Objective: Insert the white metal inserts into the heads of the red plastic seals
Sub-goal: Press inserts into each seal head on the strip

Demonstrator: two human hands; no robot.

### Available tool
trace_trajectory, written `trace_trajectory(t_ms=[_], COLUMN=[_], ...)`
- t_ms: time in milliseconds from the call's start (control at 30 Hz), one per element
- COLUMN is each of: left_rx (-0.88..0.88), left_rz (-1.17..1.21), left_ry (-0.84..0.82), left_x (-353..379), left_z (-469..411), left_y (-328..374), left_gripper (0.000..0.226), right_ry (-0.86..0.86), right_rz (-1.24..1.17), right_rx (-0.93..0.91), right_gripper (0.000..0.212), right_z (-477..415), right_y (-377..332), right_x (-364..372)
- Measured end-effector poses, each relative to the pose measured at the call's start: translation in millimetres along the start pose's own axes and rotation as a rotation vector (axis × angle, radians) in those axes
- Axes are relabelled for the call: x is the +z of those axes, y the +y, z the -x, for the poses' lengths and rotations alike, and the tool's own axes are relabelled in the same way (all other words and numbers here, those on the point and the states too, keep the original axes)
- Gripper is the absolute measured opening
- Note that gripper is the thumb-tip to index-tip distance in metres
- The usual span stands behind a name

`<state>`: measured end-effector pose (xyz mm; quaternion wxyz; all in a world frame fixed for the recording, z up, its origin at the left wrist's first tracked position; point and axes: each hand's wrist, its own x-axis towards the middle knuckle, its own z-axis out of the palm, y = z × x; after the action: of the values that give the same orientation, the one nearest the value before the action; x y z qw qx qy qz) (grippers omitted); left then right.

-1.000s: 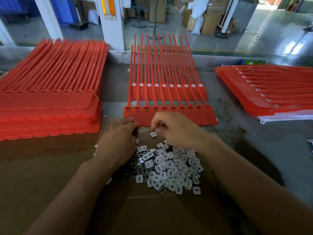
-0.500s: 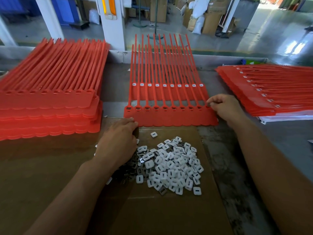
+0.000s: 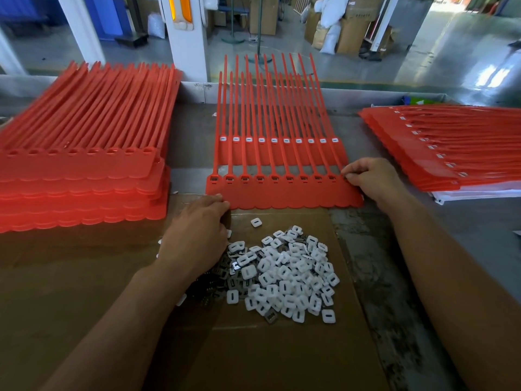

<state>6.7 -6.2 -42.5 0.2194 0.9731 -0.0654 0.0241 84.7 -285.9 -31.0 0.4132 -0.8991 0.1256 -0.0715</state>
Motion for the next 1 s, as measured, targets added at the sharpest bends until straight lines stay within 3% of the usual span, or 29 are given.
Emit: trace_trajectory(t_ms=[500,667,733,900,1000], left_rx=[0.003,0.001,0.005,0.0,0.002], left_rz=[-0.005,-0.003,-0.003,0.007,0.003], left_ry=[0.006,0.006,0.009,0.005,0.003], left_x=[0.4,0.0,0.1,-0.1,-0.7], left_z=[-0.5,-0.1,-0.2,-0.1,0.1], left_y=[0.3,0.8,0.4,0.8,1.6], left_gripper=[0.048,0.048,0.048,0.048,0.048], right_ry=[0.095,0.236,0.142,-0.359,-0.547], right_rz=[-0.037,-0.045,-0.032,0.19,0.276], right_rx=[0.065,-0.109,-0.198,-0.469,-0.537], right_gripper=[0.012,0.015,0.014,0.012,0.014], right_z=[-5.4,9.4,19.9,54.4,69.5], right_y=[3.1,-9.3,-22.7,-59.2,-71.1], right_x=[3.5,5.4,9.0,29.6,44.8])
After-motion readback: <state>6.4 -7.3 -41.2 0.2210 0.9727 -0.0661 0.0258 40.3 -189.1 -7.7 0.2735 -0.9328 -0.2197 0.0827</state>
